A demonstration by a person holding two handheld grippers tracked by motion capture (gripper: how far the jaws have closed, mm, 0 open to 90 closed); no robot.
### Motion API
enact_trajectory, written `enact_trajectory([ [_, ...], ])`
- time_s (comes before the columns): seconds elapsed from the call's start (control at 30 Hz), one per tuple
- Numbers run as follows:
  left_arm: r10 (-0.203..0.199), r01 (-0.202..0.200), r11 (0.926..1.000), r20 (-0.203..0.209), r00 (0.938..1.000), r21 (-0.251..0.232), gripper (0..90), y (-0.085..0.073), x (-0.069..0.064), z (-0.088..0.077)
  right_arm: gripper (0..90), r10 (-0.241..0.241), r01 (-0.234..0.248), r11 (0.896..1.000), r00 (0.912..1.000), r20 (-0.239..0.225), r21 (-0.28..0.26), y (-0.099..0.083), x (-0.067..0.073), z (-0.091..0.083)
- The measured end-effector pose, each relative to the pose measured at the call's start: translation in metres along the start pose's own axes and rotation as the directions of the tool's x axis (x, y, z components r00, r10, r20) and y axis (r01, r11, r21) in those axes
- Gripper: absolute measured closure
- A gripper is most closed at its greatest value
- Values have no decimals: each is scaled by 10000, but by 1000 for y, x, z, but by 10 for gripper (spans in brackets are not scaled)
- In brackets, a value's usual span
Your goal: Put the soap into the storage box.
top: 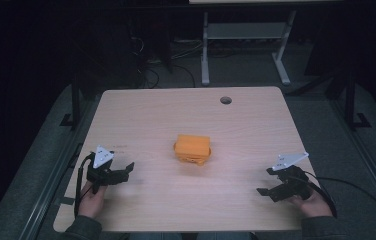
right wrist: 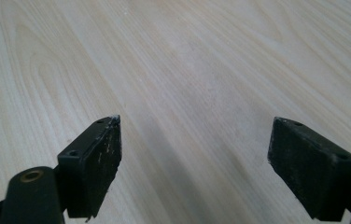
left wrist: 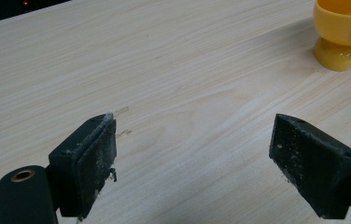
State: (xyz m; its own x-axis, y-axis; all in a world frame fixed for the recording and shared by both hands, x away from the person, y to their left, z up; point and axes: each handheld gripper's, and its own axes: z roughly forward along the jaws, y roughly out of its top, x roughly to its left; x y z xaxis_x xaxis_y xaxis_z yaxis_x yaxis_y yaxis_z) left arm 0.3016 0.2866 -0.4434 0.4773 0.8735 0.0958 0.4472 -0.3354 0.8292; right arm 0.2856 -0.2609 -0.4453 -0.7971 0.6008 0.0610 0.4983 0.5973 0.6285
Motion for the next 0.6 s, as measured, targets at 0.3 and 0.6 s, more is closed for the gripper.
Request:
enact_trajectory([
  [0.3, 29, -29, 10000, 36, 10000, 17, 141, -1, -1, 0, 188, 179, -159, 9994, 9977, 647, -312, -20, 14, -3],
  [0.6, 52, -52, 10000, 41, 10000, -2, 141, -1, -1, 2, 185, 549, -465, 9944, 9946, 886, -944, -31, 29, -9],
])
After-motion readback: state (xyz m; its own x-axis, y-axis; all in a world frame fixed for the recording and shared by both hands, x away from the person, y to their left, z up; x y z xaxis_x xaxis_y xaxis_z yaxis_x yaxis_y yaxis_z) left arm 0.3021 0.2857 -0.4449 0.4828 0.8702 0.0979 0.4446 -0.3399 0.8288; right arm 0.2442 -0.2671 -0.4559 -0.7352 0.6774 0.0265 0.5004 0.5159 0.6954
